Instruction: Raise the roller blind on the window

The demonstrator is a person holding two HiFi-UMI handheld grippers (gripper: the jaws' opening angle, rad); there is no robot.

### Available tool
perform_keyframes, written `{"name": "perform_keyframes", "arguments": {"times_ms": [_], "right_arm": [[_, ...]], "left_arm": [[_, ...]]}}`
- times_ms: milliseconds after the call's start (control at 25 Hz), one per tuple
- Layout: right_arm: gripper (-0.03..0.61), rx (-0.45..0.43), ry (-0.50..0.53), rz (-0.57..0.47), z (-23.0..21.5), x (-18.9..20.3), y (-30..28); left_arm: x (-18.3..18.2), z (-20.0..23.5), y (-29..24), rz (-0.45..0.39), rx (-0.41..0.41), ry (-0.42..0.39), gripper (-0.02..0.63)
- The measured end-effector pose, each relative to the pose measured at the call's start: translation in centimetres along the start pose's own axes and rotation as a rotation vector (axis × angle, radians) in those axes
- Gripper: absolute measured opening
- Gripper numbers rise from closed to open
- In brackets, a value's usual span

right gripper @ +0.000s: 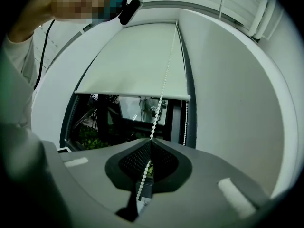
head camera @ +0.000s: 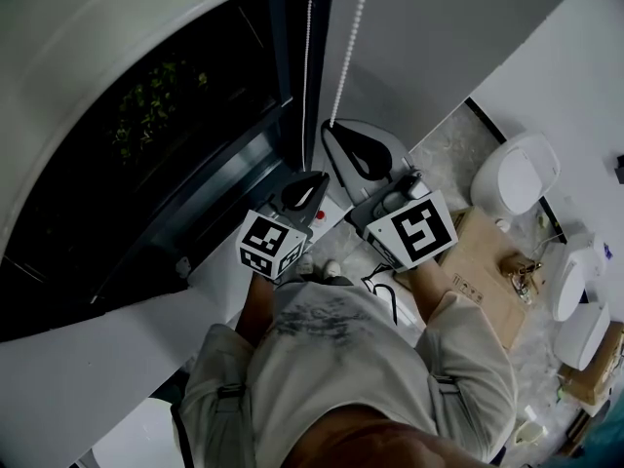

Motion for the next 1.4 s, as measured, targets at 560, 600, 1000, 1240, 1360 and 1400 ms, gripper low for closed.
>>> {"name": "perform_keyframes", "arguments": {"times_ms": [560,600,1000,1240,1360,1400], "right_arm": [[0.009,0.020,0.015,0.033,0.3,2.4,0.1],[0.009,0.020,0.022,0.022,0.3,2.5,0.0],[0.011,0.012,0.008,0.097,1.2,7.0,0.5],[0.011,0.015,-0.043,0.165,2.1,9.6,1.2],[0.011,0.010,-0.047,0.186,2.4,10.6,1.4],[0.009,0.006,-0.041,0.192,2.5,11.0,1.5]], "left_arm": [[2.7,0.4,-0.4,0.051,-0.014,0.022,0.011],[3.1,0.4,-0.4,0.059,-0.014,0.025,0.011],[7.8,0.6,-1.0,0.151,-0.012,0.067,0.011],[10.3,0.3,-1.2,0.202,0.001,0.090,0.011],[11.4,0.2,-1.3,0.231,0.007,0.095,0.011],[11.8,0.2,-1.4,0.242,0.008,0.095,0.011]]}}
Point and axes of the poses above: the fingertips, and each gripper's own axes: y backward along the fingers, z to its left, x out of its underside, the point moved 3 cm from there along y, backward along the fingers, and after that the axes turned 6 degrees about -x, right-handed, at the moved point
